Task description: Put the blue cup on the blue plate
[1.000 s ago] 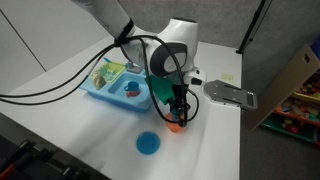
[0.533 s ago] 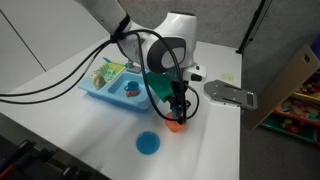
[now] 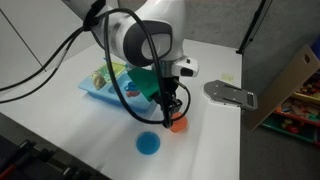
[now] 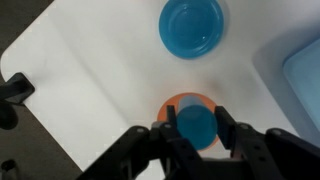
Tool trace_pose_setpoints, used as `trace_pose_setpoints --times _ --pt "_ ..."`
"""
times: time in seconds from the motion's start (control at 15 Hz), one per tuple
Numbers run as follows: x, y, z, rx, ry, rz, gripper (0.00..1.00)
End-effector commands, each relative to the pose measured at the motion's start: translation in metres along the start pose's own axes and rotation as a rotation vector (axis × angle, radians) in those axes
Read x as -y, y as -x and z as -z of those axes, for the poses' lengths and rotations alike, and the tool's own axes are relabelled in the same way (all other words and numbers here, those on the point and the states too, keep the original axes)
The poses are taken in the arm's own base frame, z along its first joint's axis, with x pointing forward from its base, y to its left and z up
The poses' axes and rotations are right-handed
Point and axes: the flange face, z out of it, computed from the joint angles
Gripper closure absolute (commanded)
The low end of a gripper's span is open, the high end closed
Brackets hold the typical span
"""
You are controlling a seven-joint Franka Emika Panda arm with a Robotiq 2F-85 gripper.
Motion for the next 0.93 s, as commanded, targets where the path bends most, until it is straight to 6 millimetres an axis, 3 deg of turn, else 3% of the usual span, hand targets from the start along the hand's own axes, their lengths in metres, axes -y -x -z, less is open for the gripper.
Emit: trace_pose_setpoints --times 0.0,0.47,0.87 --pt "-0.012 0.032 0.004 -0.019 -0.004 0.03 0.83" --pt "-0.014 0.074 -0.039 -0.004 0.013 0.054 0.83" --pt "-0.009 0.092 -0.067 0.011 0.027 0.074 0.83"
